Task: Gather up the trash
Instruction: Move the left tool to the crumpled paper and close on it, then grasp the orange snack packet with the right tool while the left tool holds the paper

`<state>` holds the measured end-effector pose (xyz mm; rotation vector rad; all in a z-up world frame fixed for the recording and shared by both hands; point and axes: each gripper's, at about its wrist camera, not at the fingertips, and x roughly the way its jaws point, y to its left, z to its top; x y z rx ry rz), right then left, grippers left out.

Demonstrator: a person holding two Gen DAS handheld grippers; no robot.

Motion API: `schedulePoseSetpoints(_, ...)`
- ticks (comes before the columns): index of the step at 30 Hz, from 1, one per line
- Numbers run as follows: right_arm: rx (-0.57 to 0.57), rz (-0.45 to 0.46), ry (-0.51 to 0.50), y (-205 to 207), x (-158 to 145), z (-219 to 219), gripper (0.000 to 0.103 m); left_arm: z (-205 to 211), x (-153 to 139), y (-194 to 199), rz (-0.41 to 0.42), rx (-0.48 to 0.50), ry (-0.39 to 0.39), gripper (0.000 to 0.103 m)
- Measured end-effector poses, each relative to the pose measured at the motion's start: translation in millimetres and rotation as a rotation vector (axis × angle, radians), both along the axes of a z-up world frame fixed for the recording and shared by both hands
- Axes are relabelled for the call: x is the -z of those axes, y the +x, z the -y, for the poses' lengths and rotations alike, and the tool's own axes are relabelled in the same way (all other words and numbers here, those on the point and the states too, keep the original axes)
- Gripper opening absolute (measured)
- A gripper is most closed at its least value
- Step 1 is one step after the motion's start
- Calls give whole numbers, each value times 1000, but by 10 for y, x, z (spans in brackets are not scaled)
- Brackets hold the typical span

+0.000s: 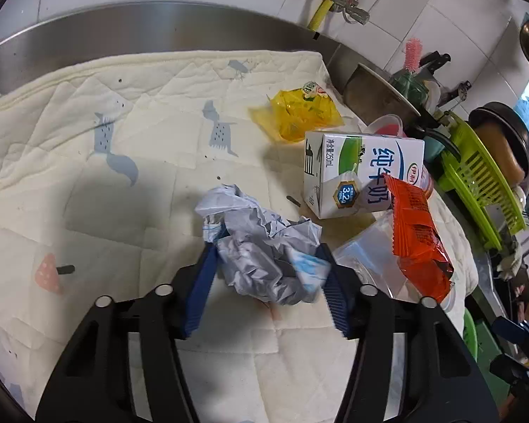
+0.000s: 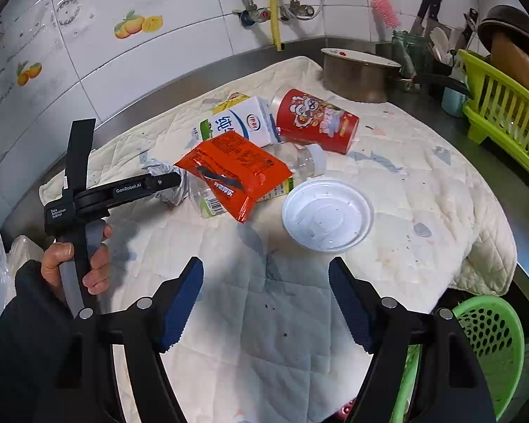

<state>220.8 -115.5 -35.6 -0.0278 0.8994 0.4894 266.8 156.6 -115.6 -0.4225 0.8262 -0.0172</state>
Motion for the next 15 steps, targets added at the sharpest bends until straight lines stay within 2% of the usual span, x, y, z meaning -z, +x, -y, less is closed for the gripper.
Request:
schedulePoseSetpoints(9,-41,20,-11,122,44,-186,66,-79,-62,-106,10,-19,-32,28)
schedulePoseSetpoints(10,-50,23,-14,140,43,-216,66,-87,-72,-127,12,-19,-38,22)
schedulePoseSetpoints(12,-63,41,-32,195,42,-287,64,-96,-95,-165,19,-17,-50,20)
schedulePoseSetpoints(15,-94,49,-45,292,51,-418,60,-64,-123,-199,26,-9,-18,18)
